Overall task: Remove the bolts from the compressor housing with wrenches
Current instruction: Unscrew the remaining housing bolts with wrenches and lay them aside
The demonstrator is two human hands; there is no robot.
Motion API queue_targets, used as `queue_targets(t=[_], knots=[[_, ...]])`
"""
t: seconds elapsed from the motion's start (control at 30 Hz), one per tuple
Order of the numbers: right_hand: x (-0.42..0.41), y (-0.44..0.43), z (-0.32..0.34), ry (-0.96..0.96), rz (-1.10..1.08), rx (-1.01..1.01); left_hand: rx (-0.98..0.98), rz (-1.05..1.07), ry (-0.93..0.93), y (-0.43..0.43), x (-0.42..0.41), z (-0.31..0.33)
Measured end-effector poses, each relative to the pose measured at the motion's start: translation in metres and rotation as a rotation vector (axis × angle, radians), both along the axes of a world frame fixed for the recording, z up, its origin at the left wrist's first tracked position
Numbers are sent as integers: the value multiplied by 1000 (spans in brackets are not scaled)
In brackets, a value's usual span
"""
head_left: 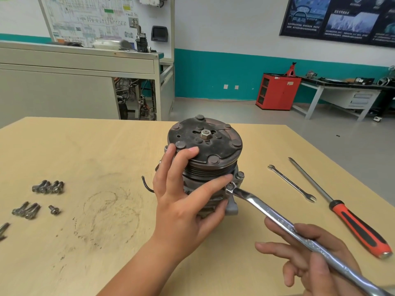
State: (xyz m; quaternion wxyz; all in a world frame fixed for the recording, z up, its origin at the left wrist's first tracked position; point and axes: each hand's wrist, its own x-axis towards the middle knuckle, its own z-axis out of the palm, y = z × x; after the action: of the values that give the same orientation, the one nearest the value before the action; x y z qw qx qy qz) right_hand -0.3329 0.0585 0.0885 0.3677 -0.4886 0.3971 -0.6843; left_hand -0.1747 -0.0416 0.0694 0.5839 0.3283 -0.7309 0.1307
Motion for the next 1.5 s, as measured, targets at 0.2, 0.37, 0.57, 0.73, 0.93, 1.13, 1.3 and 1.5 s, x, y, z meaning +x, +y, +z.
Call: queue_targets(t=[0.2, 0.37, 0.57, 0.73, 0.93, 1.13, 1.3, 1.5], knots=[[-1, 1, 0, 22, -34, 1, -2, -5, 3, -1, 0, -1], [-5, 0, -1, 20, 3, -1, -3, -11, 0, 0, 0, 0], [-5, -19, -2, -43, -152, -119, 2, -8, -1, 0, 0, -1], [-20, -107, 23, 0, 88, 116, 11, -12, 2, 1, 1, -1], [-18, -141, 47, -353, 470, 176, 3, -1, -8, 0, 2, 0], [-59, -73, 3, -731, 621, -118, -25, 33, -4, -2, 1, -1], [-42, -21, 1, -558, 260, -180, -22, 40, 5, -2, 1, 0], [11, -12, 6, -37, 38, -163, -22, 34, 10, -1, 2, 0]])
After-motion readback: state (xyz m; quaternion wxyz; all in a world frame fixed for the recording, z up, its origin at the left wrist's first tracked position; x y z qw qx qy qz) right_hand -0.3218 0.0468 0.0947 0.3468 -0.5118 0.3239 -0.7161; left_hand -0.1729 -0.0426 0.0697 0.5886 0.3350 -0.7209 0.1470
